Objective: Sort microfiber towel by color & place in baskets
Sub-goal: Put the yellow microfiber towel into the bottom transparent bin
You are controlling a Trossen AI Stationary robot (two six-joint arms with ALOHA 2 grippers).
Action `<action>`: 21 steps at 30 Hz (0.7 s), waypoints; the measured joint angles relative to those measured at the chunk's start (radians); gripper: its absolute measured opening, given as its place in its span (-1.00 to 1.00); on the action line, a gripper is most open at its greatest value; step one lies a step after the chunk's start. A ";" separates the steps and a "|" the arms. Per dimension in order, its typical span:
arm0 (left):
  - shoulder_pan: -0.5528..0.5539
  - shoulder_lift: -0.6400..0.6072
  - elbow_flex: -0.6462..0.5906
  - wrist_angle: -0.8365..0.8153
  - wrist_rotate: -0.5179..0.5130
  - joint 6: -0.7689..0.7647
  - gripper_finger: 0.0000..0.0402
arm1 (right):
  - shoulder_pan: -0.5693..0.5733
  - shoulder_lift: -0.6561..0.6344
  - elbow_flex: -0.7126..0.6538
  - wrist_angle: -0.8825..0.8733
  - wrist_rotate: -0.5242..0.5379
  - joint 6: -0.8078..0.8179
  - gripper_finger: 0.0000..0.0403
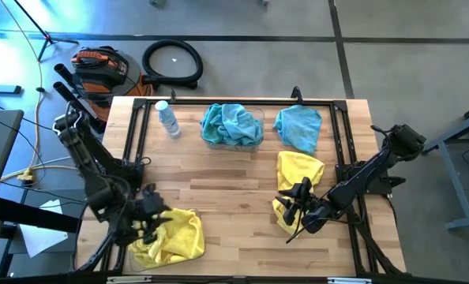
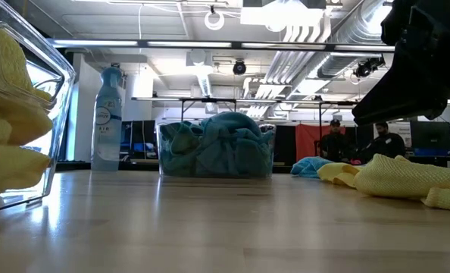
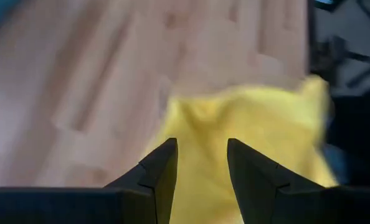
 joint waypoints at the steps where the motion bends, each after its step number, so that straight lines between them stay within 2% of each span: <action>1: 0.028 0.002 0.000 0.002 -0.017 0.043 -0.36 | 0.000 0.000 0.000 0.000 0.004 0.000 -0.42; 6: 0.199 0.035 -0.002 0.078 -0.022 0.273 -0.36 | -0.002 0.000 0.000 0.000 0.014 0.026 -0.42; 11: 0.367 0.067 -0.065 0.415 0.119 0.629 -0.36 | -0.017 0.000 0.000 0.006 0.014 0.026 -0.42; 14: 0.439 0.087 -0.109 0.608 0.187 0.784 -0.36 | -0.038 0.000 0.000 0.028 0.015 0.026 -0.42; 18: 0.500 0.128 -0.141 0.745 0.219 0.878 -0.36 | -0.079 0.000 0.000 0.072 0.004 0.002 -0.42; 21: 0.527 0.158 -0.145 0.764 0.251 0.887 -0.36 | -0.115 0.000 0.011 0.078 -0.067 -0.090 -0.42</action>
